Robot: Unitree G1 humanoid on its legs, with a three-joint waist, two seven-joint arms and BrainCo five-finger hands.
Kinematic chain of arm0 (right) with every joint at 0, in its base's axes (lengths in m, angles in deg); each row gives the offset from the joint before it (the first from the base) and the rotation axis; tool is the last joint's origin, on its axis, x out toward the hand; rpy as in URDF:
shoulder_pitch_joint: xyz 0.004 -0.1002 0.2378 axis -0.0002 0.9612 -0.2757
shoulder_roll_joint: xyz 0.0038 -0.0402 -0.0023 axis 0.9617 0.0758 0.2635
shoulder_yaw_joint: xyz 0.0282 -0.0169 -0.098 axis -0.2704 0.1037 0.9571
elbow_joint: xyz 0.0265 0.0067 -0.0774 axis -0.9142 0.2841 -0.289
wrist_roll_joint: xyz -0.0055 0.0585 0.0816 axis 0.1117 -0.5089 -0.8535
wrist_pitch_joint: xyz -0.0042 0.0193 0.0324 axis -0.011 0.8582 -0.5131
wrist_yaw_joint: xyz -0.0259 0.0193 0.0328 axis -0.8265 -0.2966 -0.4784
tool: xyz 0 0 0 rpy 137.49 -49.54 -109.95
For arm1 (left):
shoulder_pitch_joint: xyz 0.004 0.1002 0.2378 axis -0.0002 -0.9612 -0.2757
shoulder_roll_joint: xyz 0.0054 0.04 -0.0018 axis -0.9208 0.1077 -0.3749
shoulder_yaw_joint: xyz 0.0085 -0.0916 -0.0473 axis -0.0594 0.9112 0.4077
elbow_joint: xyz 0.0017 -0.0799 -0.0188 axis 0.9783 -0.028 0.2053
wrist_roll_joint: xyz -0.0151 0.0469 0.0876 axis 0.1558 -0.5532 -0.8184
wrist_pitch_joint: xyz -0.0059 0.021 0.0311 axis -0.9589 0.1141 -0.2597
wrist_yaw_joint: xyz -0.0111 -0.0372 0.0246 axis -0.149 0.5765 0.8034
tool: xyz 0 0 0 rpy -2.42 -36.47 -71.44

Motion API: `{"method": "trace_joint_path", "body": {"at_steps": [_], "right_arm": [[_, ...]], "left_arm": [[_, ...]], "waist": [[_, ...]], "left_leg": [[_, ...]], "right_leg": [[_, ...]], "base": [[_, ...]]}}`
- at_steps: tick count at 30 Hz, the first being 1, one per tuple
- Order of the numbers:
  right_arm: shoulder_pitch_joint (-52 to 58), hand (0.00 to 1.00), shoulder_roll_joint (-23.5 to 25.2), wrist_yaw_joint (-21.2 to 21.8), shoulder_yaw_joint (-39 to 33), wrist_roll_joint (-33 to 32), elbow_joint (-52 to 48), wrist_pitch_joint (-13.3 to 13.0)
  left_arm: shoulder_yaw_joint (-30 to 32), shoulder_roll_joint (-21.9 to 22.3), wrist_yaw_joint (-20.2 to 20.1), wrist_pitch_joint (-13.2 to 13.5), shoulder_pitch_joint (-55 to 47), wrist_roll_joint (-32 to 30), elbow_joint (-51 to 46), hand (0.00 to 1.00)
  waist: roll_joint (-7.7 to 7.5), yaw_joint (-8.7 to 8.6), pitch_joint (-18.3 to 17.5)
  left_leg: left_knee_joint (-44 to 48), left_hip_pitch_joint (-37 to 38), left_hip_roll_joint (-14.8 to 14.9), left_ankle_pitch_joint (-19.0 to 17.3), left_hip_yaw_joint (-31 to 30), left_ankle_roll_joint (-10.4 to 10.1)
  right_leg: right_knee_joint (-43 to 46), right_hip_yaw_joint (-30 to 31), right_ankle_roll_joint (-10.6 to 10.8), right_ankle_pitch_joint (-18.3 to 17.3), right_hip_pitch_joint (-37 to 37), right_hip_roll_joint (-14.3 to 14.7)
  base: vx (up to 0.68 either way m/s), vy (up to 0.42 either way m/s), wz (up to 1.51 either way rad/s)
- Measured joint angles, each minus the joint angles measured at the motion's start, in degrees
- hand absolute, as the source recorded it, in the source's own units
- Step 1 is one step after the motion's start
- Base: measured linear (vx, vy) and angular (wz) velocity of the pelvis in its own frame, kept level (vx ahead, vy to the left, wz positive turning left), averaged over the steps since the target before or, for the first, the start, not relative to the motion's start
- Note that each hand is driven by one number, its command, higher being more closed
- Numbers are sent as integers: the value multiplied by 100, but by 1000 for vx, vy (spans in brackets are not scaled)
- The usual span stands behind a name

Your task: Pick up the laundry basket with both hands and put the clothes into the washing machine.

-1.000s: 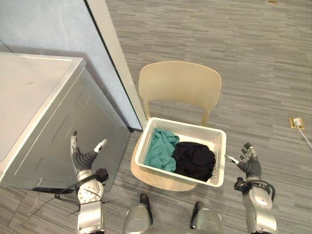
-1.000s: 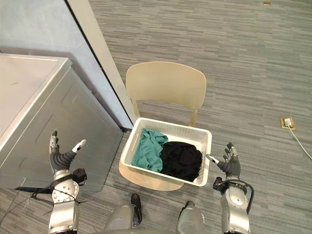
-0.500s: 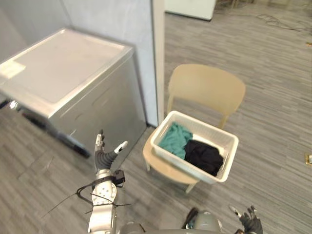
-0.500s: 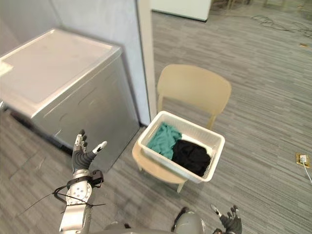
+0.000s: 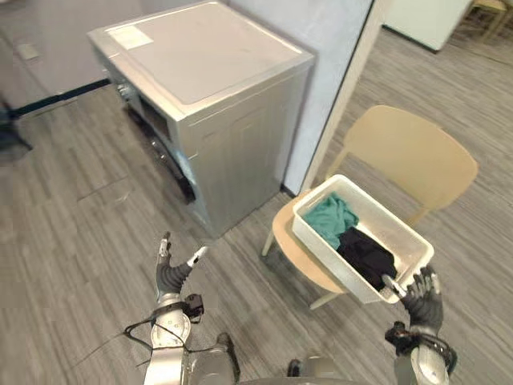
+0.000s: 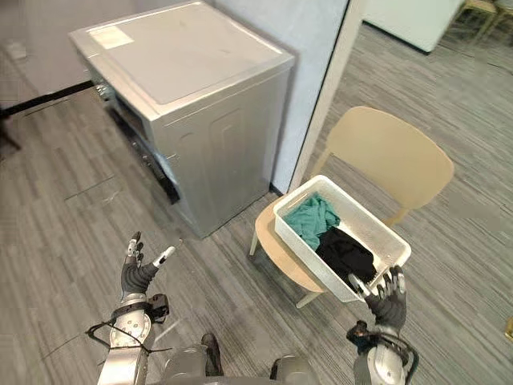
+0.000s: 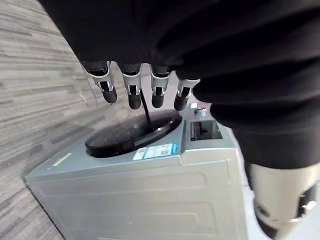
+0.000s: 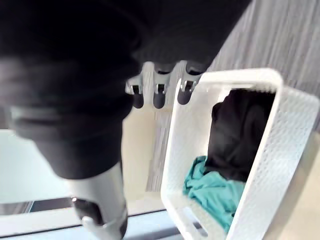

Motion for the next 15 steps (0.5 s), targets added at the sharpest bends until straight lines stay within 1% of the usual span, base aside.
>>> {"method": "trace_joint_path", "body": {"at_steps": [1,2,3,4,5,6,7,8,9,10,11,12,13,14,15], "right_arm": [[-51,0,-14,-50,38,33,-27,-27],[-164,0,-39,-153,63,134,-29,-32],[-211,0,-38,-246,63,141,-31,-39],[-211,0,-38,-275,56,136,-39,-39],[-204,0,-35,-287,43,131,-102,-39],[-168,0,-30,-313,-23,128,-405,-102],[-164,0,-35,-328,-36,138,-517,-141],[-246,0,-57,-380,-43,171,-700,-166],[-413,0,-91,-390,-36,175,-711,-212],[-472,0,-103,-389,-37,176,-710,-220],[-610,0,-133,-383,-47,188,-673,-261],[-694,0,-132,-380,-94,218,-578,-283],[-814,0,-126,-388,-176,236,-382,-283],[-835,0,-127,-388,-181,237,-314,-271],[-779,0,-126,-385,-212,265,-305,-267]], "left_arm": [[-6,21,1,-2,-28,0,-40,0],[-54,62,-15,-4,-117,6,-90,0],[-202,81,-97,-3,-163,47,-104,0],[-244,77,-134,-1,-181,71,-123,0],[-283,67,-150,3,-186,79,-132,0],[-322,57,-229,8,-219,141,-132,0],[-317,58,-247,8,-239,161,-133,0],[-296,62,-268,13,-301,185,-133,0],[-248,62,-282,16,-309,202,-131,0],[-221,62,-296,16,-321,207,-127,0],[-162,64,-339,18,-325,224,-111,0],[-160,78,-379,15,-209,239,14,0],[-148,35,-376,17,-149,275,124,0],[-138,35,-374,13,-155,277,176,0],[-175,39,-387,9,-158,283,295,0]], "waist": [[5,17,-9],[82,17,-9],[146,13,6],[159,6,5],[191,-4,5],[252,8,39],[300,9,26],[366,19,20],[383,19,34],[370,29,44],[362,37,43],[190,-30,95],[251,20,89],[309,18,72],[417,-25,63]], "left_leg": [[-121,-62,-48,111,-31,-11],[-343,-142,-164,354,-223,-64],[-416,-182,-196,537,-386,-31],[-356,-195,-156,501,-309,25],[-224,-226,-65,411,-67,141],[234,-256,321,207,881,387],[403,-252,472,128,1228,461],[605,-270,586,27,1635,541],[758,-347,545,-25,1678,587],[836,-413,475,-50,1640,562],[898,-508,257,-26,1546,506],[1047,-713,-8,-183,1399,196],[1745,-985,255,-610,1395,318],[2052,-1064,483,-742,1383,283],[2189,-1049,780,-877,1294,64]], "right_leg": [[-167,-48,-5,-7,1,-12],[-322,-249,-3,-8,15,-4],[-306,-642,-5,-8,164,-38],[-299,-823,-6,-9,260,-57],[-294,-1002,-6,-9,355,-63],[-223,-1361,0,-14,537,-74],[-185,-1457,13,-24,577,-89],[-86,-1609,47,-55,621,-164],[41,-1703,52,-93,595,-289],[75,-1731,68,-136,591,-371],[103,-1819,194,-249,606,-570],[67,-2008,299,-321,591,-879],[40,-2234,420,-268,609,-982],[-3,-2350,477,-237,689,-982],[-24,-2606,571,-272,942,-1003]], "base": [[-49,-113,62],[-34,-87,105],[-51,-108,119],[-30,-84,118],[-8,-69,116],[29,-18,108],[63,23,111],[67,142,69],[56,186,60],[25,206,51],[16,207,77],[36,268,93],[87,362,84],[158,419,81],[184,408,105]]}}
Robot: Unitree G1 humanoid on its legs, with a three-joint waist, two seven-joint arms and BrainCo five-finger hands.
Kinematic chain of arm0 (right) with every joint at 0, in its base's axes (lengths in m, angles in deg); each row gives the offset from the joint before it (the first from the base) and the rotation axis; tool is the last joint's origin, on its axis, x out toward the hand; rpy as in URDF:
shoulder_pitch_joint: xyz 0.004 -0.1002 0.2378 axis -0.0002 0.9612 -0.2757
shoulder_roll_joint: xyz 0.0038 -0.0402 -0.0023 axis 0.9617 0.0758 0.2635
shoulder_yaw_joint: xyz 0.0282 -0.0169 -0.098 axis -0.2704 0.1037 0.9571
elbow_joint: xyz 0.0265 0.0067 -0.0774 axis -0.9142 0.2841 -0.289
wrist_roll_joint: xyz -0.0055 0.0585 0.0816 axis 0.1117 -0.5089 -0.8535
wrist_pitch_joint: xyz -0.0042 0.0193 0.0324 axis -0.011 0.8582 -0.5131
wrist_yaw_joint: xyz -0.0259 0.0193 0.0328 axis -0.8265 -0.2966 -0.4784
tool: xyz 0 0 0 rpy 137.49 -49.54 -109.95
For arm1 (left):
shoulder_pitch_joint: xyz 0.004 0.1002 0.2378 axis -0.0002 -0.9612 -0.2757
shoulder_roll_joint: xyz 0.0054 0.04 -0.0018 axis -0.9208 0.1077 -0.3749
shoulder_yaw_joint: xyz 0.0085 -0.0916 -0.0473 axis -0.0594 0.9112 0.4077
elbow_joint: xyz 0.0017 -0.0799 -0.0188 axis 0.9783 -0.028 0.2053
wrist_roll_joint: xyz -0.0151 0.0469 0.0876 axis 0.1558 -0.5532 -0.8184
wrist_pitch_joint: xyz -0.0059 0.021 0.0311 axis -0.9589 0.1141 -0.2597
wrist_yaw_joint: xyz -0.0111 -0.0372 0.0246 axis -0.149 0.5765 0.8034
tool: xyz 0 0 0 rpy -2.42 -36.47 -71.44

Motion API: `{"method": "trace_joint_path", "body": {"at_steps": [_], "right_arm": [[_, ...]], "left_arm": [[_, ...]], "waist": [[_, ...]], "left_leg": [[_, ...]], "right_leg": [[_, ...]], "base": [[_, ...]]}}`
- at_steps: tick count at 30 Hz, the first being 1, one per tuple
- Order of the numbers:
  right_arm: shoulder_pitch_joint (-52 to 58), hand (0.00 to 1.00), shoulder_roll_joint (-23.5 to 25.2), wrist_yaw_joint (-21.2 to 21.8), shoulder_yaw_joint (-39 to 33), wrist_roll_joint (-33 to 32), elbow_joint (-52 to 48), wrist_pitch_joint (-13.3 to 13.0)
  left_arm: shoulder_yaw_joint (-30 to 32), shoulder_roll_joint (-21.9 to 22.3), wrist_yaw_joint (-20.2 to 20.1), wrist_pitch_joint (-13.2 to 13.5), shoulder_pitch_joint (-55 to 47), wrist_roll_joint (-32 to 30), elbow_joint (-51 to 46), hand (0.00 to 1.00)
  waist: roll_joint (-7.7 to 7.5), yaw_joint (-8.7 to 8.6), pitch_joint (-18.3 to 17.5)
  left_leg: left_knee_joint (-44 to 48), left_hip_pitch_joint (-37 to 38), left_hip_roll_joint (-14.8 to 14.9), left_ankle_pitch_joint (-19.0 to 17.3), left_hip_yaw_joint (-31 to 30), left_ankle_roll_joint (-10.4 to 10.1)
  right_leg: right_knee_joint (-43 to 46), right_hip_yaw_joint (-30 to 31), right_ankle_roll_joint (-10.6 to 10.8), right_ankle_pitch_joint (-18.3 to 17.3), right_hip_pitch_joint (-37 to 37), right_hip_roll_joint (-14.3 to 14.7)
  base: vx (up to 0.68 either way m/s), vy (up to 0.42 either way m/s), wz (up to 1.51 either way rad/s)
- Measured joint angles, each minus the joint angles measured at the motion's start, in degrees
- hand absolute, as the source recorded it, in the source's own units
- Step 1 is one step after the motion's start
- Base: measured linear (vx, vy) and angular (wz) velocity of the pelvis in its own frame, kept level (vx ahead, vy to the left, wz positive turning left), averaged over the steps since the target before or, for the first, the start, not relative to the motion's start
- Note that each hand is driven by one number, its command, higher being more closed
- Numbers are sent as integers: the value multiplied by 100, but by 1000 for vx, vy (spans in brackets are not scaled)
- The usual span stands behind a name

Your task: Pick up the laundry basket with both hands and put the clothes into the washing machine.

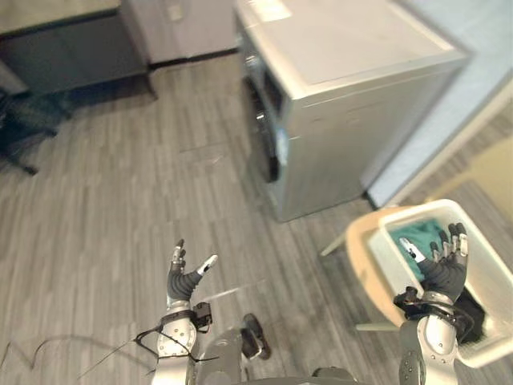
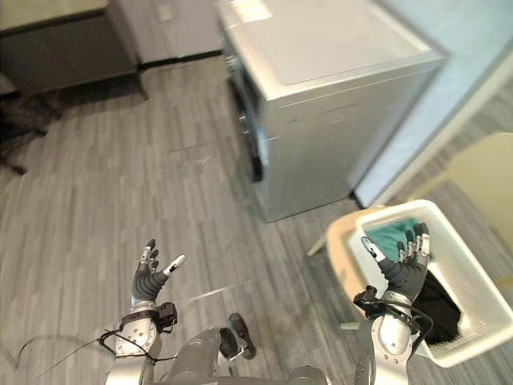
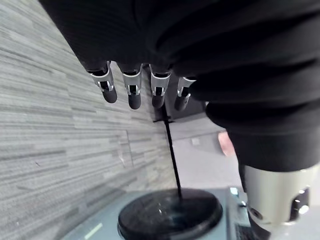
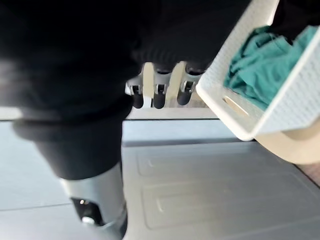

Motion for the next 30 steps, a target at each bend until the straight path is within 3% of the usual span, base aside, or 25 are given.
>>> {"method": "trace_joint_path", "body": {"at_steps": [1,2,3,5,6,7,8,9,10,11,12,14,15,16,17,18,19,20,21,23,25,27,28,30], "right_arm": [[46,0,0,0,-41,53,12,1],[75,0,-9,9,-54,142,17,35],[55,0,-15,129,-64,163,20,71],[15,0,-15,190,-31,211,133,145],[-19,0,-6,244,63,227,165,195],[-29,0,-7,248,114,260,162,184],[-44,0,-16,250,173,261,160,170],[-91,0,-32,246,187,260,157,157],[-98,0,-60,247,194,259,158,157],[-124,0,-58,246,196,260,156,150],[-173,0,-42,245,194,259,157,150],[-182,0,-26,242,181,259,161,154],[-261,0,-52,237,191,259,187,154],[-284,0,-51,239,248,259,189,153],[-252,0,-58,245,365,259,176,153],[-232,0,-160,253,451,256,165,192],[-207,0,-162,247,522,251,160,212],[-148,0,-72,255,711,250,66,229],[-3,0,-65,261,1020,250,-157,220],[94,0,-52,252,1151,258,-374,142],[161,0,-53,217,1122,256,-380,125],[183,0,-41,215,1113,252,-381,128],[177,0,-48,212,1129,253,-378,129],[187,0,-73,162,1119,257,-363,133]], "left_arm": [[-37,16,-2,-2,58,18,89,0],[-91,44,4,-8,113,46,157,0],[-157,42,-1,-11,158,46,201,0],[-221,41,1,-26,201,45,224,0],[-236,35,3,-28,212,35,221,0],[-252,28,3,-30,180,35,225,0],[-318,-11,2,-29,89,35,225,0],[-420,-95,-1,-27,42,38,226,0],[-452,-129,-9,-27,40,45,227,0],[-492,-175,-64,-23,92,51,231,0],[-496,-186,-119,-22,146,60,233,0],[-524,-178,-124,-26,255,93,245,0],[-554,-182,-131,-23,337,111,246,0],[-597,-157,-139,-25,354,111,247,0],[-659,-161,-176,-27,330,110,244,0],[-698,10,-241,-80,402,110,364,0],[-733,31,-239,-79,383,108,313,0],[-717,30,-243,-68,277,108,235,0],[-726,22,-242,-55,175,128,215,0],[-731,15,-230,-18,-57,300,187,0],[-732,16,-229,-12,-182,370,190,0],[-721,21,-238,-12,-284,385,178,0],[-696,30,-250,-7,-379,386,157,0],[-658,39,-350,-6,-468,393,144,0]], "waist": [[58,-81,-41],[-10,-137,0],[-73,-222,47],[-89,-310,73],[-73,-307,160],[-22,-313,189],[104,-349,195],[162,-421,225],[163,-456,237],[77,-532,288],[35,-623,347],[-17,-619,397],[-35,-602,386],[-54,-597,372],[-190,-609,349],[101,-747,492],[170,-760,462],[130,-717,468],[68,-502,446],[31,-248,421],[-67,-290,352],[-116,-227,329],[-102,-186,309],[-27,-142,257]], "left_leg": [[103,28,-198,-292,-53,151],[104,125,-514,-466,-150,392],[12,371,-1112,-617,-346,697],[-179,758,-1509,-698,-424,834],[-571,1265,-1710,-706,-436,848],[-826,1512,-1783,-690,-500,871],[-1347,1920,-1871,-582,-597,859],[-1907,2294,-1994,-372,-675,613],[-2054,2410,-2061,-256,-693,423],[-2169,2521,-2222,-52,-752,92],[-2342,2707,-2396,-3,-875,24],[-2745,3066,-2613,-5,-980,21],[-3113,3336,-2793,-6,-1049,21],[-3164,3422,-2875,-10,-1035,23],[-2800,3508,-3085,-101,-917,93],[-1332,3209,-2690,-403,-606,335],[-431,2922,-2267,-451,-300,438],[963,2610,-1687,-461,160,765],[2764,2260,-846,-395,373,1015],[3745,1817,-132,-392,128,931],[3708,1199,324,-392,-299,925],[2809,966,560,-393,-547,920],[1831,979,638,-380,-707,891],[-90,1102,456,-133,-1542,473]], "right_leg": [[219,-149,113,-71,131,-226],[798,-196,105,-79,110,-583],[2371,23,-949,84,-266,-1372],[3828,690,-2051,129,-777,-1683],[4605,1328,-1964,99,-1173,-1484],[4853,1558,-1790,39,-1385,-1284],[5021,1741,-1483,-83,-1815,-851],[4821,1652,-1284,-196,-2164,-536],[4617,1578,-1234,-225,-2325,-412],[4109,1389,-1224,-231,-2618,-283],[3614,1050,-1226,-235,-2854,-159],[3104,408,-1298,-235,-3031,-18],[2293,-402,-1480,-139,-3010,327],[1996,-671,-1818,-116,-2945,494],[1425,-982,-2537,-309,-2582,849],[1026,-880,-2506,40,-2243,1068],[910,-833,-2458,21,-2106,1182],[830,-752,-2374,-14,-1822,1304],[762,-415,-2267,-171,-1378,1527],[662,67,-2135,-259,-921,1655],[405,509,-1929,-157,-655,1649],[130,1126,-1706,2,-468,1562],[20,1598,-1598,65,-425,1525],[5,2376,-1348,73,-452,1397]], "base": [[282,497,127],[422,680,150],[373,580,130],[357,442,108],[411,424,64],[397,384,37],[380,363,25],[368,349,27],[374,297,43],[451,243,56],[463,214,58],[414,187,30],[442,223,15],[583,271,23],[519,240,41],[507,252,45],[362,189,28],[468,126,-50],[460,99,-89],[419,158,-133],[374,217,-123],[456,322,-163],[435,423,-204],[327,385,-194]]}}
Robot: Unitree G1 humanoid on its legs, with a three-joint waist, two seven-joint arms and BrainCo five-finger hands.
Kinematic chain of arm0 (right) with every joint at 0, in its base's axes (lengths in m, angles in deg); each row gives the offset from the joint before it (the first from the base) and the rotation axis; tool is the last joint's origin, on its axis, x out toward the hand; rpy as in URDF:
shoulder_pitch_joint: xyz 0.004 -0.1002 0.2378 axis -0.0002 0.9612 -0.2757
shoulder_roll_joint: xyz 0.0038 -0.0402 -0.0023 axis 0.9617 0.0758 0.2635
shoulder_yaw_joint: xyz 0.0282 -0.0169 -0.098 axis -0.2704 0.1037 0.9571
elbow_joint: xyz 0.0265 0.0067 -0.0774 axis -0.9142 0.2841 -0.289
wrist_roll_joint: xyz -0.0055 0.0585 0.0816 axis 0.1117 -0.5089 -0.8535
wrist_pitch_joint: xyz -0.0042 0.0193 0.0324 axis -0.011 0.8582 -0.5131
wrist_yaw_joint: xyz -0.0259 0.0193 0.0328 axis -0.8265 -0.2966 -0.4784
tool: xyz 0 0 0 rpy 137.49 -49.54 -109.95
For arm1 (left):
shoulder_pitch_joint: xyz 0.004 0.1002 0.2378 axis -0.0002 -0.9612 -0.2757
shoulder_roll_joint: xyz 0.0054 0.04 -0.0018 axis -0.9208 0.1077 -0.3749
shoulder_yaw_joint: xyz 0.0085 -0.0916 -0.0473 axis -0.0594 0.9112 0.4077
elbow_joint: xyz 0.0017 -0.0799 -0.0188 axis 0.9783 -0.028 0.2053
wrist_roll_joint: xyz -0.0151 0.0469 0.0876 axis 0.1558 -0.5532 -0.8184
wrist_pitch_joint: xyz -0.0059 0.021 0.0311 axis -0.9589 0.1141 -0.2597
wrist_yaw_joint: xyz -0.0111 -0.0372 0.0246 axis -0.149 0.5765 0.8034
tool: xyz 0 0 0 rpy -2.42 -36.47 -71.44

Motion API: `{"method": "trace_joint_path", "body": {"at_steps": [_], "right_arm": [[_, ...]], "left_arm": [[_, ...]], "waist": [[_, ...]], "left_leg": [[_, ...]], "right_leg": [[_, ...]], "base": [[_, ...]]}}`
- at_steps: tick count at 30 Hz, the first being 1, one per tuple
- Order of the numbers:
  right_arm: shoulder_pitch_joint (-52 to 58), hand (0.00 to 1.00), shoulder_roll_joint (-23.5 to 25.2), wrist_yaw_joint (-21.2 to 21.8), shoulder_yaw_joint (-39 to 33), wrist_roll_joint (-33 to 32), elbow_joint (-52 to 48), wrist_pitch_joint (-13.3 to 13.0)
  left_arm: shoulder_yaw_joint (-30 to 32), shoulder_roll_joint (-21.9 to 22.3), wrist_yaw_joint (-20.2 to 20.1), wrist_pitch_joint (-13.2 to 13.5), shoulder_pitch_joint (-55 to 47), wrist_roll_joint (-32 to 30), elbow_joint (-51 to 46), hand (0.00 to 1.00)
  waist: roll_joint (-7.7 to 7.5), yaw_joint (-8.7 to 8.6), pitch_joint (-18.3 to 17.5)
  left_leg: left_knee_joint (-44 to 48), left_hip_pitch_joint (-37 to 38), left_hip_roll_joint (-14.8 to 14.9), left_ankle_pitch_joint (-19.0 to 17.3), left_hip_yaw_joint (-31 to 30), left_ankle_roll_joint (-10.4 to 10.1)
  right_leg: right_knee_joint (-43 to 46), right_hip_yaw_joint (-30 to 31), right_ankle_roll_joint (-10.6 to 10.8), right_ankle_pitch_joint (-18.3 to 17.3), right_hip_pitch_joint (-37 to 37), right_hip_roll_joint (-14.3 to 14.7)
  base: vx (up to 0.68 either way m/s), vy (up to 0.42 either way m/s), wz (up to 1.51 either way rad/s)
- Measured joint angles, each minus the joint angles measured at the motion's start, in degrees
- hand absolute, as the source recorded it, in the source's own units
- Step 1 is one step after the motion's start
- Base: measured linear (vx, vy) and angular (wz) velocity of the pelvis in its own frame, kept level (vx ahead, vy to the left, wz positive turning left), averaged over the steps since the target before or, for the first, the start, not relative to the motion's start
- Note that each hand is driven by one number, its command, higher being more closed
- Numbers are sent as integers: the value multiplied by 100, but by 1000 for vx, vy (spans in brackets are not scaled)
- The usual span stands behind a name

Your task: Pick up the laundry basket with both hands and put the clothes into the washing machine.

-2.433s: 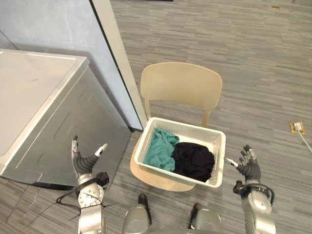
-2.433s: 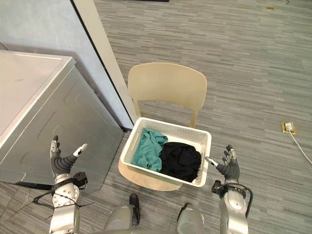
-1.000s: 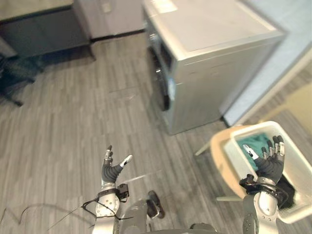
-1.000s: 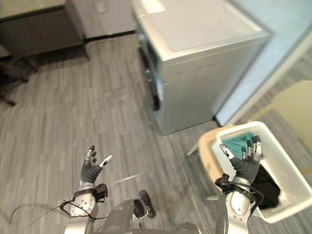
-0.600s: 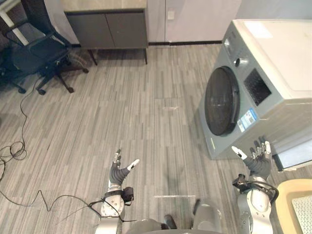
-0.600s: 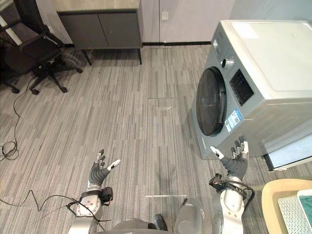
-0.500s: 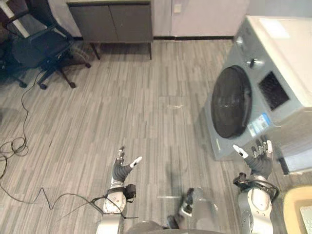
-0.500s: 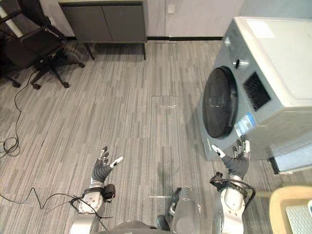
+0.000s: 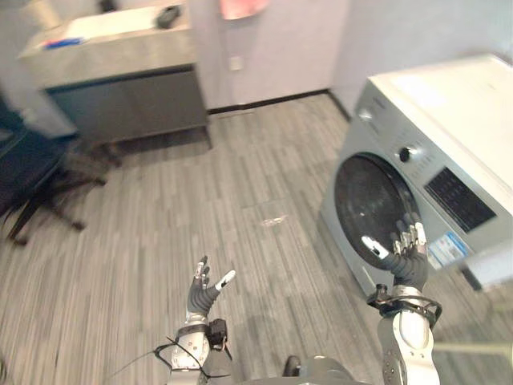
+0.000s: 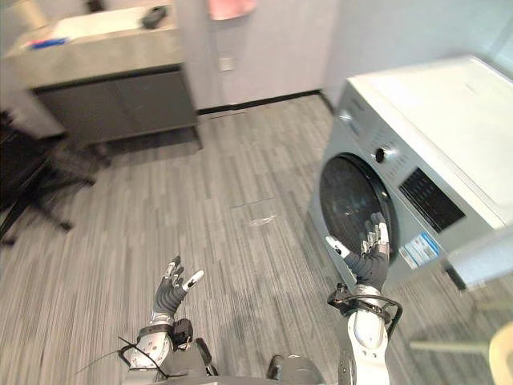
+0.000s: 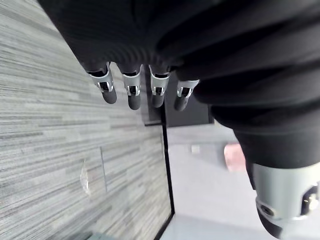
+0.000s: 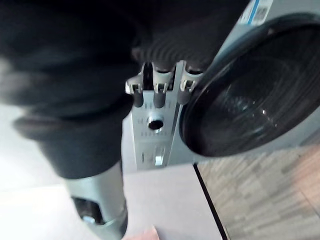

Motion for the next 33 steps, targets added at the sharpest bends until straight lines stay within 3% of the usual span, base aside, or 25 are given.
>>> {"method": "trace_joint_path", "body": {"at_steps": [1,2,3,4,5,6,7,8,9,10,13,15,16,18,20,22,23,24,25,26,28,30,31,32,33], "right_arm": [[1,0,-1,-13,-1,0,21,4],[23,0,-18,-21,-15,5,27,9],[61,0,-51,-31,-104,35,34,18],[57,0,-30,-28,-124,79,112,44],[129,0,39,-24,-138,105,142,72],[62,0,40,-8,-58,187,153,100],[-31,0,30,24,-13,259,217,101],[-425,0,1,95,6,464,567,105],[-931,0,-10,94,-1,607,1121,118],[-1241,0,-16,96,3,783,1538,136],[-1827,0,-156,132,16,1225,2275,287],[-1888,0,-514,216,-6,1378,2423,395],[-1966,0,-768,215,-90,1413,2501,447],[-1987,0,-1096,212,-248,1456,2513,519],[-1998,0,-1325,214,-372,1516,2514,631],[-2050,0,-1464,208,-488,1680,2529,682],[-2092,0,-1558,201,-520,1671,2540,686],[-2162,0,-1636,194,-542,1611,2595,681],[-2202,0,-1678,190,-591,1598,2652,679],[-2263,0,-1740,177,-737,1549,2787,683],[-2283,0,-1769,161,-941,1490,2935,689],[-2314,0,-1888,166,-965,1430,3197,683],[-2305,0,-2046,172,-879,1432,3276,682],[-2334,0,-2031,219,-866,1444,3325,686],[-2393,0,-2015,241,-865,1458,3397,676]], "left_arm": [[-1,1,-1,1,-37,3,-15,0],[-13,10,1,11,-63,32,-28,0],[-35,18,-4,9,-119,74,-24,0],[-15,15,-16,7,-130,91,-25,0],[34,13,7,4,-114,99,-36,0],[31,8,-11,6,-33,96,-41,0],[31,-19,-10,5,-8,96,-37,0],[45,-123,-19,4,68,97,-28,0],[152,-220,-35,3,159,97,-11,0],[276,-280,-36,6,238,95,-6,0],[642,-420,13,16,610,109,210,0],[661,-471,4,25,913,161,518,0],[616,-404,-6,30,1030,231,726,0],[535,-232,-26,31,1073,234,872,0],[403,-182,-126,31,1059,231,904,0],[366,-199,-163,30,1012,227,974,0],[367,-218,-198,19,976,234,1011,0],[347,-245,-260,12,889,250,1021,0],[315,-246,-270,10,879,264,1063,0],[217,-257,-278,1,882,270,1101,0],[185,-261,-337,-1,883,264,1100,0],[177,-281,-389,5,803,217,1084,0],[164,-251,-384,11,719,217,1034,0],[121,-342,-391,27,751,217,1059,0],[46,-444,-393,18,853,227,1056,0]], "waist": [[-9,10,-5],[40,9,-89],[207,8,-205],[133,14,-244],[-74,-102,-327],[-197,-81,-333],[-218,-42,-342],[-341,21,-356],[-327,16,-340],[-293,36,-320],[-162,53,-241],[-149,21,-214],[79,25,-131],[327,-9,-94],[373,-38,-94],[369,-56,-70],[379,-37,-3],[302,15,75],[311,24,79],[285,46,96],[205,70,149],[190,156,157],[345,187,116],[285,137,195],[141,60,265]], "left_leg": [[-434,49,-66,98,-243,-159],[-1140,142,-149,312,-665,-455],[-1358,182,-172,924,-741,-785],[-1211,244,-213,856,-601,-1131],[-983,242,-431,599,-380,-960],[-810,313,-545,378,-69,-858],[-807,347,-563,319,135,-829],[-901,548,-584,252,590,-728],[-1098,776,-546,236,897,-700],[-1297,979,-529,230,1140,-688],[-1644,1248,-533,230,1661,-689],[-1595,1272,-635,218,1660,-708],[-1512,1307,-566,190,1581,-746],[-1258,1299,-430,189,1498,-749],[-729,1291,-227,205,1495,-725],[386,1096,116,439,1338,-337],[1297,765,367,985,1020,244],[2137,319,452,1487,513,156],[2470,88,425,1325,289,-47],[2815,-375,262,900,22,-254],[2396,-798,-73,576,-34,-265],[189,-828,-643,520,-65,-496],[-1161,-667,-763,1228,-78,-514],[-1300,-632,-871,1149,-25,-635],[-1403,-700,-1072,1170,-42,-596]], "right_leg": [[23,197,114,-26,-10,-63],[107,504,390,-118,-111,-154],[212,779,674,-249,-159,-211],[281,940,815,-318,-170,-318],[323,986,959,-303,-188,-643],[423,1023,1094,-221,-323,-876],[545,1028,1110,-189,-468,-966],[769,846,1187,39,-763,-1117],[865,195,1075,303,-928,-1296],[933,-619,947,358,-1021,-1451],[1090,-2309,744,310,-1316,-1639],[832,-2560,462,536,-1440,-1527],[810,-2552,495,552,-1326,-1469],[809,-2530,528,463,-1249,-1391],[872,-2444,580,253,-1108,-1310],[986,-2366,601,-5,-892,-1150],[973,-2249,560,-115,-684,-1044],[886,-2130,560,-163,-510,-1024],[872,-2077,559,-170,-474,-1024],[798,-1995,562,-168,-412,-1080],[605,-1843,628,-130,-253,-1193],[441,-1697,827,-23,-152,-1290],[478,-1580,928,-48,-188,-1199],[549,-1467,1156,-165,-191,-1343],[558,-1459,1157,-153,-349,-1510]], "base": [[264,392,-148],[287,509,-139],[292,547,-131],[304,555,-83],[394,670,-74],[324,536,-75],[264,548,-131],[91,271,-153],[118,366,-172],[55,193,-132],[70,131,-92],[141,-37,-38],[211,-86,-29],[214,-83,-28],[219,-114,-31],[218,-173,-45],[212,-102,-61],[211,-47,-63],[219,33,-54],[281,69,-33],[244,87,-28],[234,182,-45],[323,289,-37],[305,248,-9],[292,214,16]]}}
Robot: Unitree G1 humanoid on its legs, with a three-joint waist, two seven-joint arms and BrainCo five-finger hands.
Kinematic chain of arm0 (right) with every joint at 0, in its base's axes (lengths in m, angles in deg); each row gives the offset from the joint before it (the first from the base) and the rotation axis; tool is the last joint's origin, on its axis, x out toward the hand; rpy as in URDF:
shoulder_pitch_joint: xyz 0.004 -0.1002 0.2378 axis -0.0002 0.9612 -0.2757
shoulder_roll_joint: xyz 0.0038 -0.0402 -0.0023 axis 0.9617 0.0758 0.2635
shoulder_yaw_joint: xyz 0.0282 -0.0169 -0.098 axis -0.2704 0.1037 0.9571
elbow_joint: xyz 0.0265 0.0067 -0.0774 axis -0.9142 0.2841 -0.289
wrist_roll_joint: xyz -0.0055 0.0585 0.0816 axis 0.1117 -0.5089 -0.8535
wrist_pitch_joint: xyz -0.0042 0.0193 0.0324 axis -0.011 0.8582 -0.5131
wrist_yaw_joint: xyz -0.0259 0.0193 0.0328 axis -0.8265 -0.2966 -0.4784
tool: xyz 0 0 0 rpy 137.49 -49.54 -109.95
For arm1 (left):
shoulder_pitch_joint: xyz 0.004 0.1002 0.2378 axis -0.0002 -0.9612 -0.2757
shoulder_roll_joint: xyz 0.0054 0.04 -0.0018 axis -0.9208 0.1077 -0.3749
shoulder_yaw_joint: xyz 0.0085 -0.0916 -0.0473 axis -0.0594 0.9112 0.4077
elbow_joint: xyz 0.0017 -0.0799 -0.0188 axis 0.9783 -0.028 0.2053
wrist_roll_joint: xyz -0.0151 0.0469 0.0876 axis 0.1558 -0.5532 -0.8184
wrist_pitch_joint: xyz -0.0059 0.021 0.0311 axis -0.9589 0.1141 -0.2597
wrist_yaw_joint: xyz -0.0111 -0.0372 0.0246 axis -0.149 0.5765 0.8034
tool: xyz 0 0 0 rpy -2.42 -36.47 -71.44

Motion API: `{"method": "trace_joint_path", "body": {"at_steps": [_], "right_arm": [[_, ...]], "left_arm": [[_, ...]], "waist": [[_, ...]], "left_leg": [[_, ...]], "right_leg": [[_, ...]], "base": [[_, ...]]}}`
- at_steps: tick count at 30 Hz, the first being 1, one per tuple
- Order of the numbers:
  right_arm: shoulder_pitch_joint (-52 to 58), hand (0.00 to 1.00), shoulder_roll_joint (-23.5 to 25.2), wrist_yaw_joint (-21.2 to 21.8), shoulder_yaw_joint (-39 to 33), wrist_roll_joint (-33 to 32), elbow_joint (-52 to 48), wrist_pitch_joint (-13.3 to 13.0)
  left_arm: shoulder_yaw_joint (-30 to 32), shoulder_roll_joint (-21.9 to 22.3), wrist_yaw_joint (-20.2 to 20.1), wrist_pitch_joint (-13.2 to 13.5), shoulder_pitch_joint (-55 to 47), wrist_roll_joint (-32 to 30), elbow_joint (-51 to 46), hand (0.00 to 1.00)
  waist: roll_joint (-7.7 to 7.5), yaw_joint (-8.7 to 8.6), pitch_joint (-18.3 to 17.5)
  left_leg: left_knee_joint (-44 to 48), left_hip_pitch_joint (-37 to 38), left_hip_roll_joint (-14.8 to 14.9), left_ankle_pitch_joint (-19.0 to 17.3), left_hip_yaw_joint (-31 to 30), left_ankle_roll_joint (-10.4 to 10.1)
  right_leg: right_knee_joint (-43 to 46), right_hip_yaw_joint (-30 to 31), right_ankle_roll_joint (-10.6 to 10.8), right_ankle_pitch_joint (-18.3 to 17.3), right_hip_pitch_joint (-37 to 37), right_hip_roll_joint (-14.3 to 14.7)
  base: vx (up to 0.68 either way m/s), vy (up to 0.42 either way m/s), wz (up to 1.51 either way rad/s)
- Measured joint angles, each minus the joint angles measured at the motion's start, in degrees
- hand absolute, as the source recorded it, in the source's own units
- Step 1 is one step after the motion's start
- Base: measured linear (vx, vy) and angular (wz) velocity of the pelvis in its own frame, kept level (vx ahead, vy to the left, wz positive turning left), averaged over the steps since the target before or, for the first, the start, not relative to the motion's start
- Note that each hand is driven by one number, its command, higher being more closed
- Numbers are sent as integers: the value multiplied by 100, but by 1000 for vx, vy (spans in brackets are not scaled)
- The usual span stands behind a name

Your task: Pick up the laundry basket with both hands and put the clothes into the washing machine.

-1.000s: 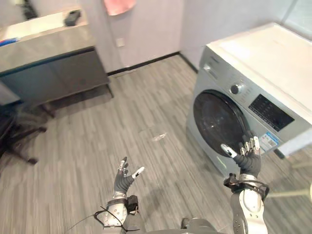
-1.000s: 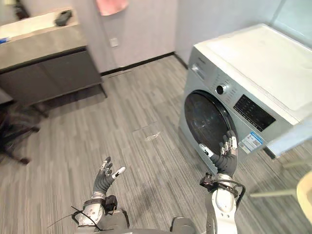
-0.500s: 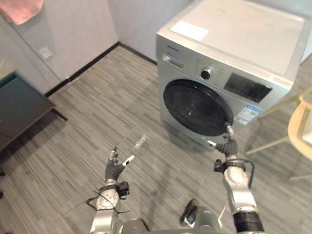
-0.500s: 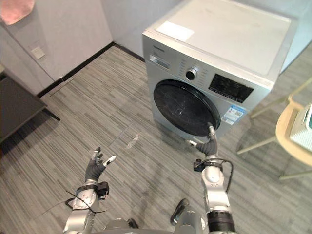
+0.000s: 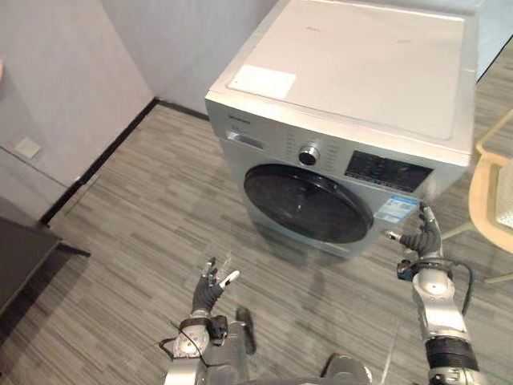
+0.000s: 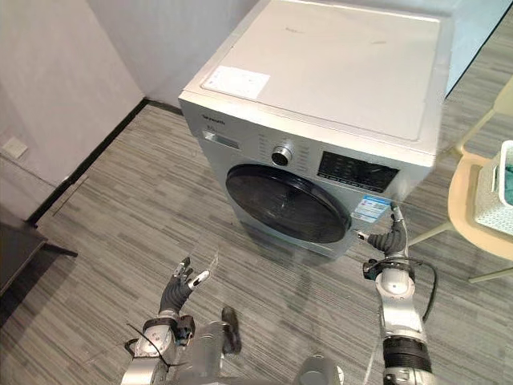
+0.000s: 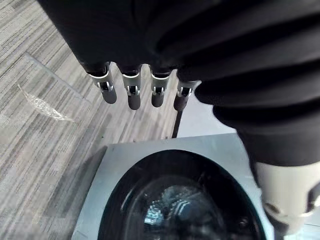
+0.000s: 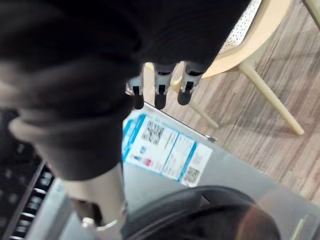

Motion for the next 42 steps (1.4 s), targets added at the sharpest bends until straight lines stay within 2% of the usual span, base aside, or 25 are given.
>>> {"method": "trace_joint_path", "body": {"at_steps": [3,5,6,7,8,9,10,12,16,17,20,22,24,25,26,27,28,31,33,35,36,38,40,41,42], "right_arm": [[-319,0,-24,102,10,-45,379,-8],[-689,0,-128,102,146,-128,889,-3],[-822,0,-179,102,254,-127,1029,3],[-921,0,-204,102,354,-127,1075,-9],[-951,0,-218,100,395,-126,1070,-27],[-1010,0,-223,99,420,-127,1068,-32],[-1070,0,-235,96,434,-128,1070,-28],[-1124,0,-205,90,449,-135,1066,-29],[-1170,0,-208,85,439,-237,1064,-14],[-1371,0,-349,74,456,-218,1077,8],[-1641,0,-809,82,829,23,1257,141],[-2139,0,-1429,129,1755,671,1754,180],[-2472,0,-1813,349,2315,874,2005,180],[-2683,0,-2075,642,2625,743,2100,180],[-2848,0,-2296,1022,2739,308,2141,179],[-2954,0,-2385,1208,2804,56,2171,180],[-3209,0,-2518,1654,2894,-657,2275,191],[-3740,0,-2880,2363,3243,-1739,2311,256],[-3938,0,-3127,2885,3542,-2680,2289,431],[-3929,0,-3131,3241,3674,-3185,2206,484],[-3808,0,-3121,3384,3761,-3287,2096,483],[-3273,0,-3084,3462,3609,-3358,1721,427],[-1929,0,-1825,3445,2352,-3590,1606,195],[-1788,0,-1510,3392,2153,-3626,1734,165],[-1494,0,-803,3166,1795,-3632,2105,112]], "left_arm": [[-177,-173,-16,-7,142,-1,3,0],[-445,-212,-117,-10,198,-1,-9,0],[-556,-189,-124,-8,218,0,-23,0],[-607,-126,-125,-1,277,1,-24,0],[-615,-109,-118,0,336,4,-21,0],[-616,-110,-112,12,483,11,-23,0],[-604,-121,-90,26,665,15,-2,0],[-617,-84,-29,29,773,18,-11,0],[-743,-70,9,27,785,199,10,0],[-728,-72,12,30,787,430,1,0],[-684,-117,21,31,776,499,-22,0],[-529,-135,48,34,776,498,-110,0],[-478,-134,83,58,775,503,-202,0],[-470,-136,111,123,777,511,-249,0],[-452,-141,122,148,780,552,-291,0],[-428,-145,118,153,776,554,-305,0],[-405,-157,9,151,780,564,-313,0],[-382,-174,-253,146,781,564,-372,0],[-381,-192,-453,144,741,561,-386,0],[-377,-250,-502,137,716,560,-386,0],[-379,-251,-507,137,715,559,-387,0],[-353,-241,-493,136,693,559,-390,0],[49,-112,-449,131,714,801,-393,0],[190,-61,-391,127,715,947,-393,0],[473,34,-225,117,745,1183,-395,0]], "waist": [[-66,-33,41],[-22,-18,66],[32,4,98],[128,7,159],[160,9,184],[127,13,274],[122,23,401],[192,47,529],[142,29,742],[140,39,866],[113,56,1010],[103,95,1092],[122,100,1126],[118,115,1154],[134,118,1172],[139,119,1175],[138,127,1177],[219,243,1279],[278,310,1308],[277,360,1308],[277,435,1307],[265,438,1300],[205,435,1253],[182,428,1229],[153,431,1120]], "left_leg": [[-329,-161,-247,98,-14,143],[-673,-71,-351,211,-16,238],[-752,0,-300,213,-20,239],[-798,29,-204,224,-17,225],[-849,29,-179,252,-14,189],[-894,29,-184,313,13,182],[-951,21,-193,371,3,103],[-1175,41,-134,534,-20,-10],[-1540,149,-50,785,-22,-107],[-1539,94,-54,790,-23,-103],[-1540,8,-52,804,-32,-83],[-1623,-108,-43,911,-20,3],[-1751,-107,-53,1018,-22,40],[-1775,-111,-59,1020,-21,40],[-1836,-127,-86,1089,-28,76],[-1867,-136,-94,1121,-32,85],[-1899,-178,-117,1182,-45,91],[-1975,-197,-117,1235,-84,60],[-2124,-176,-82,1312,-170,-23],[-2163,-169,-56,1353,-188,-67],[-2220,-122,-43,1384,-200,-109],[-2310,-31,-33,1504,-239,-75],[-2340,170,-81,1546,-252,-50],[-2343,230,-93,1546,-221,-50],[-2368,356,-112,1544,-169,-52]], "right_leg": [[-207,-9,14,193,-126,-112],[-200,1,-29,406,-172,-145],[64,44,-130,471,-337,-143],[116,177,-134,318,-483,-66],[-57,213,-128,275,-536,-1],[-369,234,-219,436,-584,74],[-430,193,-37,481,-582,85],[-462,171,-20,495,-639,216],[-454,152,-21,495,-693,319],[-444,159,-21,496,-755,335],[-448,157,-32,514,-837,316],[-497,164,-65,686,-993,352],[-587,160,-59,804,-1006,360],[-606,171,-57,852,-1025,360],[-635,167,-51,903,-1050,349],[-657,164,-55,926,-1062,349],[-679,164,-58,928,-1102,339],[-692,152,-57,926,-1147,359],[-692,97,-57,926,-1155,430],[-680,41,-72,919,-1152,478],[-669,43,-77,916,-1148,495],[-661,11,-94,902,-1073,526],[-649,-11,-56,816,-876,475],[-640,1,-52,802,-832,460],[-630,12,-51,767,-739,438]], "base": [[203,86,33],[180,63,17],[142,6,-8],[83,-31,-17],[35,-53,-15],[13,-109,-4],[4,-142,-7],[-5,-116,-5],[11,-56,-1],[0,0,0],[-14,20,2],[-49,48,-6],[-83,61,-4],[-105,62,-4],[-115,68,-3],[-138,63,2],[-144,55,-1],[-161,33,-2],[-159,4,7],[-83,-29,3],[-19,-36,0],[59,-52,5],[149,-58,7],[135,-40,-2],[136,-46,1]]}}
